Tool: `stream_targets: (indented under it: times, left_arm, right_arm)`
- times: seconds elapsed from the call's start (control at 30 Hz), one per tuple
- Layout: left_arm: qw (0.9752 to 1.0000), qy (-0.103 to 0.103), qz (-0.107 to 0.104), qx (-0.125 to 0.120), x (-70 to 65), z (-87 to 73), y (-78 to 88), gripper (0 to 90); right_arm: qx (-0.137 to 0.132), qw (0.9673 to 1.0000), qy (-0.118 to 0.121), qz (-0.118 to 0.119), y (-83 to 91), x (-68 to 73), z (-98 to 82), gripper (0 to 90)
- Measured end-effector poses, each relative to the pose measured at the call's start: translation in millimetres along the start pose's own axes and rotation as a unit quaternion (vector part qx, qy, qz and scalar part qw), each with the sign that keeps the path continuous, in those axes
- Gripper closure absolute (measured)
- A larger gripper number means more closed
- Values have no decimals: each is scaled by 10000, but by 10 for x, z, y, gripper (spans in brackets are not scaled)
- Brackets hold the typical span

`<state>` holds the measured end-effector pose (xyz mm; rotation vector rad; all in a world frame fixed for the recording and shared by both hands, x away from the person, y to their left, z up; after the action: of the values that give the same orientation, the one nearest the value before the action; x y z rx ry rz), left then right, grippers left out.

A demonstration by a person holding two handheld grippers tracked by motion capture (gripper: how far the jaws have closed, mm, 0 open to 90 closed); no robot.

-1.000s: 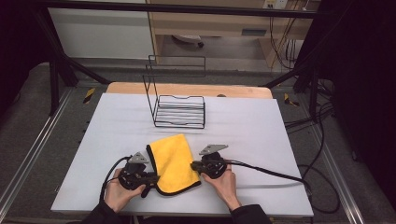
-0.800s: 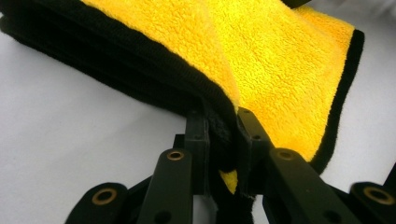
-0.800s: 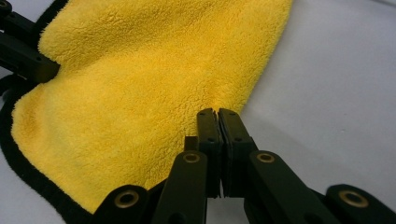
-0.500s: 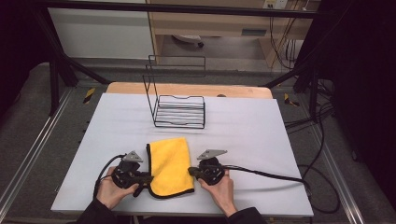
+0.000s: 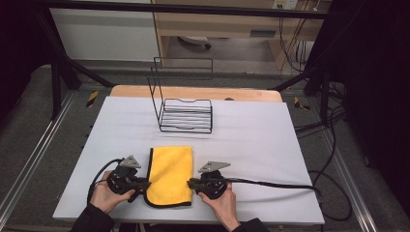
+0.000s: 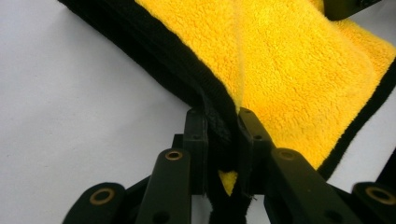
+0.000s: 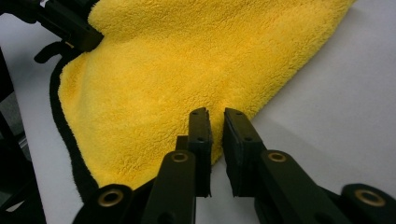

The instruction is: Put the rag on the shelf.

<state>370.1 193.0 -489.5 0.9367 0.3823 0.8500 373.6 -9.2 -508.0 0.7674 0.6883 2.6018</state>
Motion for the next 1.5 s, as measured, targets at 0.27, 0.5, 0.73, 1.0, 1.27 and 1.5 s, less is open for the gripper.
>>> stream_targets:
  times: [0.27, 0.5, 0.73, 1.0, 1.27, 1.5]
  left_arm:
    - [9989, 95, 151, -445, 71, 18, 112, 577]
    - [9951, 515, 366, -757, 249, 126, 184, 308]
    - [9918, 599, 667, -914, 398, 297, 141, 133]
    - [9893, 599, 748, -1096, 503, 578, 100, 72]
    - [9861, 999, 974, -901, 659, 698, -198, 137]
    - [9850, 1125, 1022, -822, 713, 689, -370, 293]
  right_arm:
    - [-42, 9993, 341, -128, 123, -47, 122, 546]
    - [-42, 9991, 422, -94, 307, -200, 174, 338]
    - [-49, 9992, 362, -177, 431, -340, 166, 169]
    - [-186, 9990, 322, -267, 568, -436, 185, 75]
    - [-214, 9986, 341, -347, 634, -482, 178, 57]
    - [-150, 9985, 364, -381, 632, -494, 165, 57]
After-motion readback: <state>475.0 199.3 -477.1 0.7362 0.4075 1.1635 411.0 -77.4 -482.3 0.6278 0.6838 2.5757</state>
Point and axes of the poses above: each handheld gripper's, and its own axes: y roughly backward along the jaws, z roughly out of its top, x roughly to its left, the point moved 8 cm from there along -y, roughly forward along the jaws, and after that the axes turned 15 degrees about z, right-handed, at the moved point
